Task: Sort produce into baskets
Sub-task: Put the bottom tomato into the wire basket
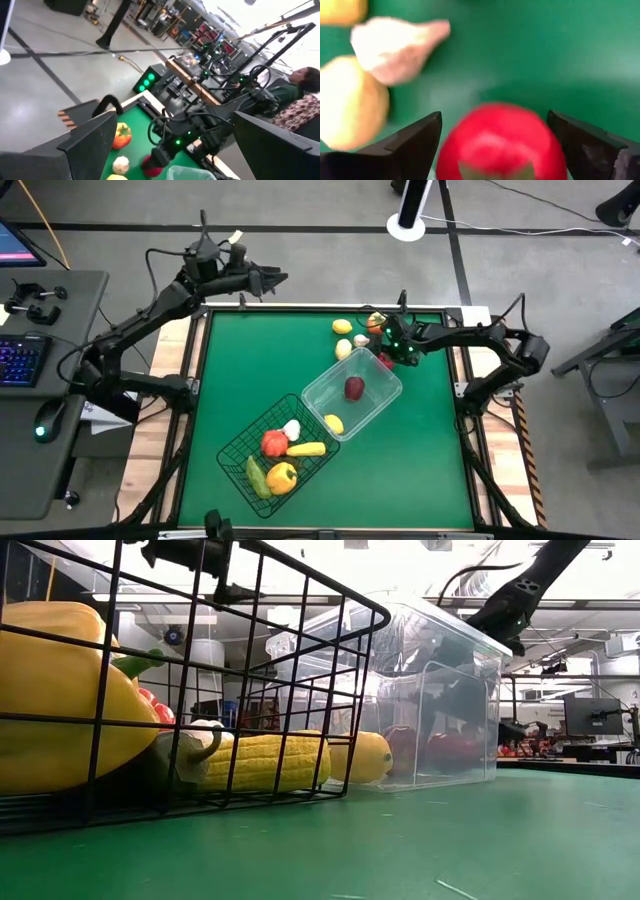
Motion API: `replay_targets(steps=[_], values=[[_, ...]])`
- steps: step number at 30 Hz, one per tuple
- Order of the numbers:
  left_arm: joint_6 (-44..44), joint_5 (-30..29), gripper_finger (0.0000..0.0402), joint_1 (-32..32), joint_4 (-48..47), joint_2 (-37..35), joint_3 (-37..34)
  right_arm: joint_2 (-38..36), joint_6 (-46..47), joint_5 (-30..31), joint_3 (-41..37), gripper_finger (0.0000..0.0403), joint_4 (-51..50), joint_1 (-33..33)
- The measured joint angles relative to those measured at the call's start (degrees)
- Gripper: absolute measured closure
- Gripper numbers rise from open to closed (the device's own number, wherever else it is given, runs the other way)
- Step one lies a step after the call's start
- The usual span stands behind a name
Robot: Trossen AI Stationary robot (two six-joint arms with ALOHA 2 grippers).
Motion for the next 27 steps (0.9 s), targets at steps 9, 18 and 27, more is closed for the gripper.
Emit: replay_targets(steps=[9,18,27], values=[[3.4,0.1,0.0026,2.1,-2.6,-3.6,0.0,-0.9,0.8,-1.2,1.5,0.0081,-6.7,1.7],[10.9,6.1,0.0026,1.7,-10.1,-6.6,0.0,-6.3,-1.6,2.6,4.8,0.0119,-7.1,4.2],[4.8,2.5,0.0026,-4.6,-11.7,-10.9,-0.3,-18.9,-19.8,16.7,18.3,0.0119,-7.4,5.7]])
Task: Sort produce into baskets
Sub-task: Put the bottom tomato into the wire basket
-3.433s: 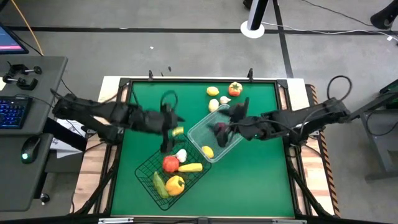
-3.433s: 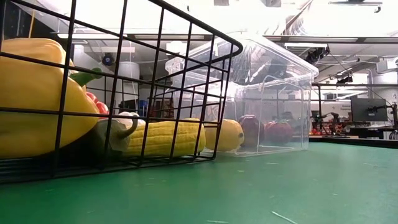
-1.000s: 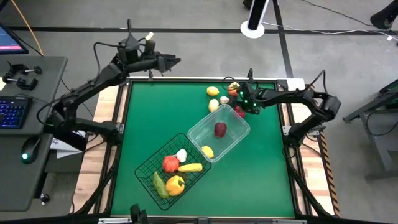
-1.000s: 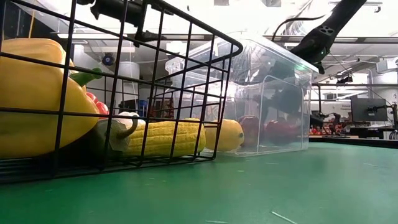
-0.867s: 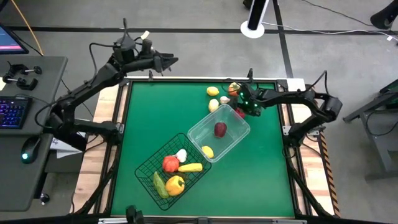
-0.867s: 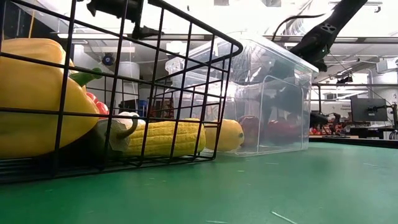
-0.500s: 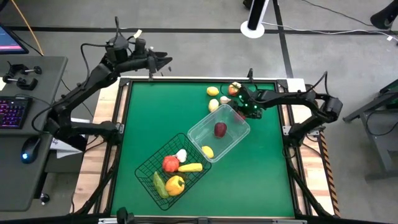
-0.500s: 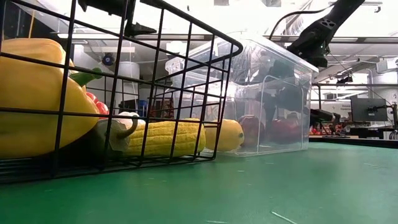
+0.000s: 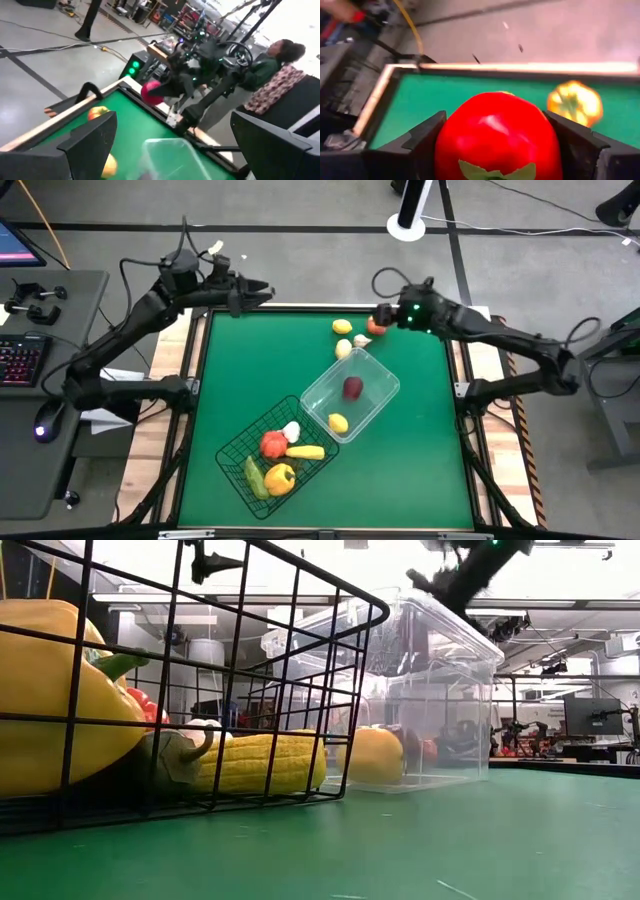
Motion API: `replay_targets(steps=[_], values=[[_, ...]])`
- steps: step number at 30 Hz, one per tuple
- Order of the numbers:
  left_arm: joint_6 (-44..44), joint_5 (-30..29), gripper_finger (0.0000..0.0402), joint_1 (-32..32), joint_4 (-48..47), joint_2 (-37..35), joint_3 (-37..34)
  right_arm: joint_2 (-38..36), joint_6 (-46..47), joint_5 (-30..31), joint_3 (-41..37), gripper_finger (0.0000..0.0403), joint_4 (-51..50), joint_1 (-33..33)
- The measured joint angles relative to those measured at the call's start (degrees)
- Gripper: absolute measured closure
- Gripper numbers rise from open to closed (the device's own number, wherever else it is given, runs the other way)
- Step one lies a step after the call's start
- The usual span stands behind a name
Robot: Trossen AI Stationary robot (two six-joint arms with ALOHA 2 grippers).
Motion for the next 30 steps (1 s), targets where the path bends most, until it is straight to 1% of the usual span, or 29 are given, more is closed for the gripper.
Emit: replay_targets(steps=[2,5,8,10,13,17,20,22,25,27,29,30], values=[[-1.7,-3.6,0.0026,-2.9,0.1,-0.7,0.0,-1.1,-3.9,1.4,2.7,0.0119,-1.3,1.1],[-3.9,-9.6,0.0026,-8.1,0.2,-1.5,0.0,-2.0,-8.9,1.9,5.7,0.0119,-2.6,2.7],[-6.8,-15.4,0.0026,-14.3,0.2,-1.8,0.0,-2.9,-11.3,1.7,6.9,0.0119,-4.3,4.4],[-9.1,-19.5,0.0026,-19.2,0.2,-1.7,0.0,-3.3,-12.1,-0.3,6.9,0.0119,-4.0,5.5],[-11.5,-27.3,0.0026,-27.5,0.3,-1.3,0.0,-3.2,-14.3,-5.2,6.9,0.0119,-2.3,8.2],[-13.4,-39.9,0.0026,-37.4,0.2,-0.2,0.0,-1.6,-14.6,-10.6,4.3,0.0119,3.4,15.5],[-13.6,-46.7,0.0026,-41.8,0.3,1.0,0.0,0.7,-12.0,-11.8,1.5,0.0119,10.4,23.5],[-14.5,-49.2,0.0026,-43.2,0.2,1.4,0.0,3.1,-9.6,-11.9,-0.6,0.0119,18.7,29.3],[-15.0,-49.8,0.0026,-43.7,0.3,1.7,0.0,9.0,-7.0,-11.2,-2.0,0.0119,33.3,36.9],[-14.8,-49.8,0.0026,-43.7,0.3,1.6,0.0,14.0,-6.2,-9.2,-1.5,0.0118,42.7,40.9],[-13.9,-49.2,0.0026,-43.6,0.3,1.2,0.0,19.7,-6.1,-7.5,0.6,0.0118,49.3,43.5],[-13.4,-48.5,0.0026,-43.6,0.1,0.8,0.0,22.6,-6.0,-7.1,2.1,0.0118,51.0,44.4]])
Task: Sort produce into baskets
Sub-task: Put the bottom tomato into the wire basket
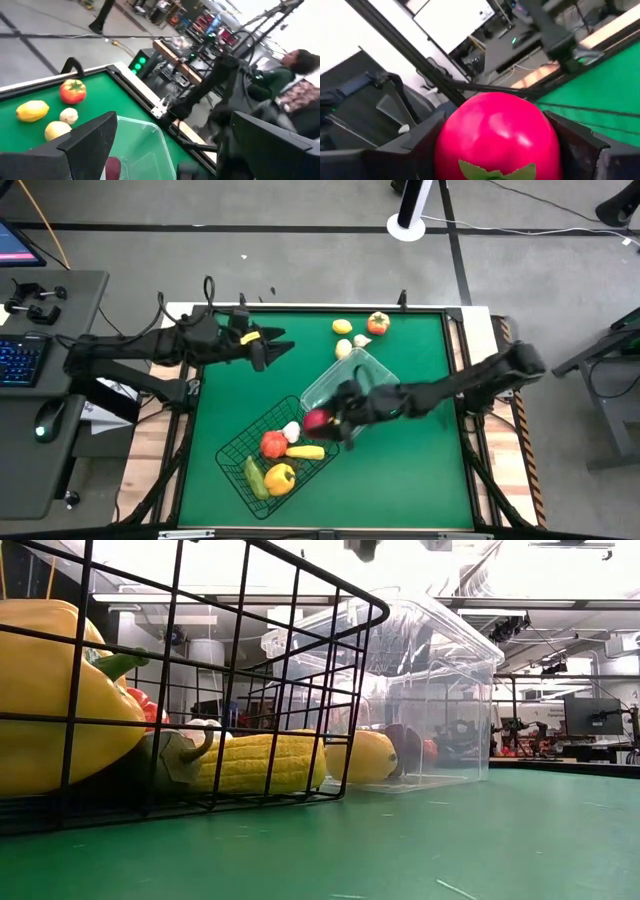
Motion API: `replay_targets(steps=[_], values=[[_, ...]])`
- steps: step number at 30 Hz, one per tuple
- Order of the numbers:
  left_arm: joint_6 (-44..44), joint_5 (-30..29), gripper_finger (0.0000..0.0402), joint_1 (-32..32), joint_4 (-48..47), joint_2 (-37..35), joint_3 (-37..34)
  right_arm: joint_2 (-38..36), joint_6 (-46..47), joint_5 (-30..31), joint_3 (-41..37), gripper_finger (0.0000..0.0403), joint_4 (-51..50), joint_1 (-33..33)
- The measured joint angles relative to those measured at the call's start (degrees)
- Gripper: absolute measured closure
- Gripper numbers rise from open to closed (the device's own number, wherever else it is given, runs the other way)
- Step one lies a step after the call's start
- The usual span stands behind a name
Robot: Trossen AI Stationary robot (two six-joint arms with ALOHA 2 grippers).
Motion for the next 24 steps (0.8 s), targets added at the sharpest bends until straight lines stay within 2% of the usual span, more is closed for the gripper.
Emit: replay_targets(steps=[5,11,15,20,24], values=[[3.2,4.3,0.0026,0.0,0.0,-2.4,0.0,11.6,3.0,-0.8,9.2,0.0118,0.1,2.2],[5.4,6.5,0.0026,-1.2,-0.4,-4.9,0.0,19.3,5.2,-1.1,18.0,0.0103,-5.9,2.4],[5.5,7.6,0.0026,-2.3,-0.6,-5.3,0.0,22.5,5.5,-1.1,22.0,0.0089,-8.7,1.9],[5.5,9.9,0.0026,-3.5,-2.0,-5.3,0.0,24.1,1.2,-3.5,25.4,0.0080,-8.7,2.0],[5.5,9.9,0.0026,-4.2,-3.0,-5.3,0.0,24.1,-3.4,0.7,27.9,0.0061,-9.0,2.1]])
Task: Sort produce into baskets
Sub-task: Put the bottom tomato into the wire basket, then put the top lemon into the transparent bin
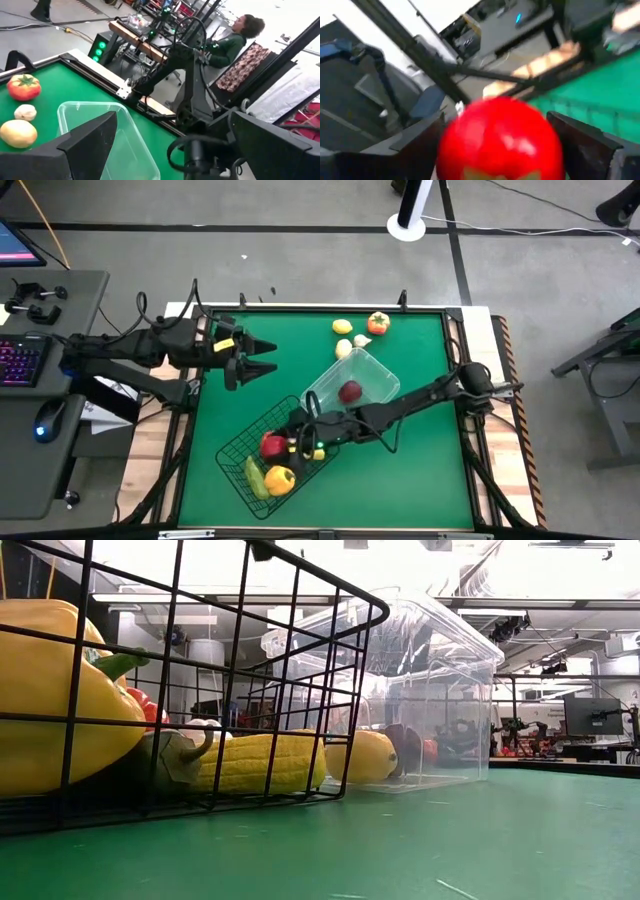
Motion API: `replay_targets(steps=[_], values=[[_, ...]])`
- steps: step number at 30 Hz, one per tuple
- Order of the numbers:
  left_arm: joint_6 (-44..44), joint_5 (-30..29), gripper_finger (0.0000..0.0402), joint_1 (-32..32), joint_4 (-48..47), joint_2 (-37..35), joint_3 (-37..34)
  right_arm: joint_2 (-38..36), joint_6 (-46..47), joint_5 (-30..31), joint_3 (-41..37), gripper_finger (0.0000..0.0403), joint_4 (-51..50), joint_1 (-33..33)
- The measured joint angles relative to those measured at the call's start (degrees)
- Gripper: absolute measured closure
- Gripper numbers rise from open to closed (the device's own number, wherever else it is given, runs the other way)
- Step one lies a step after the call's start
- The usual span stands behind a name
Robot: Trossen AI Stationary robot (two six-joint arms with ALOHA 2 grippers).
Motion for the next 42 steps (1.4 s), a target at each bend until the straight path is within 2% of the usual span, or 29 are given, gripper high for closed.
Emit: replay_targets(steps=[4,6,12,17,20,25,29,32,35,38,40,42], values=[[1.0,0.0,0.0026,-0.3,-0.1,0.0,0.0,-0.1,-2.0,2.8,4.1,0.0017,-7.1,-0.4],[1.6,0.0,0.0026,-0.3,-0.1,0.0,0.0,-0.1,-2.0,3.3,5.7,0.0008,-12.5,-0.7],[3.3,0.0,0.0026,-0.3,-0.1,0.0,0.0,-0.4,-2.1,1.3,10.7,0.0028,-24.6,-2.0],[4.2,-0.1,0.0026,-0.2,-0.5,0.0,0.0,-1.9,-9.2,3.2,17.3,0.0029,-38.9,-3.7],[4.4,-0.2,0.0026,-0.2,-1.4,0.0,0.0,-4.1,-11.0,7.3,20.2,0.0029,-48.9,-4.9],[4.5,-1.3,0.0026,-0.2,-4.2,0.0,0.0,-9.4,-8.5,20.7,18.9,0.0029,-65.0,-7.7],[4.9,-4.8,0.0026,-0.1,-5.2,0.0,0.0,-16.7,-1.6,27.0,11.6,0.0029,-73.7,-10.2],[5.2,-9.3,0.0026,0.3,-4.7,0.2,0.0,-24.4,2.7,29.1,2.3,0.0029,-73.1,-12.6],[4.9,-15.2,0.0026,2.0,-4.0,1.3,0.1,-32.8,8.6,28.7,-8.7,0.0029,-69.7,-16.9],[4.1,-16.9,0.0026,6.4,-2.8,3.6,0.1,-40.0,14.2,23.5,-19.8,0.0029,-64.5,-23.3],[2.5,-13.3,0.0026,11.2,-1.7,6.3,0.5,-43.7,16.1,18.2,-26.3,0.0029,-59.5,-28.4],[0.9,-6.7,0.0026,16.9,-1.1,10.6,2.6,-46.5,16.0,13.2,-32.0,0.0029,-53.4,-33.4]])
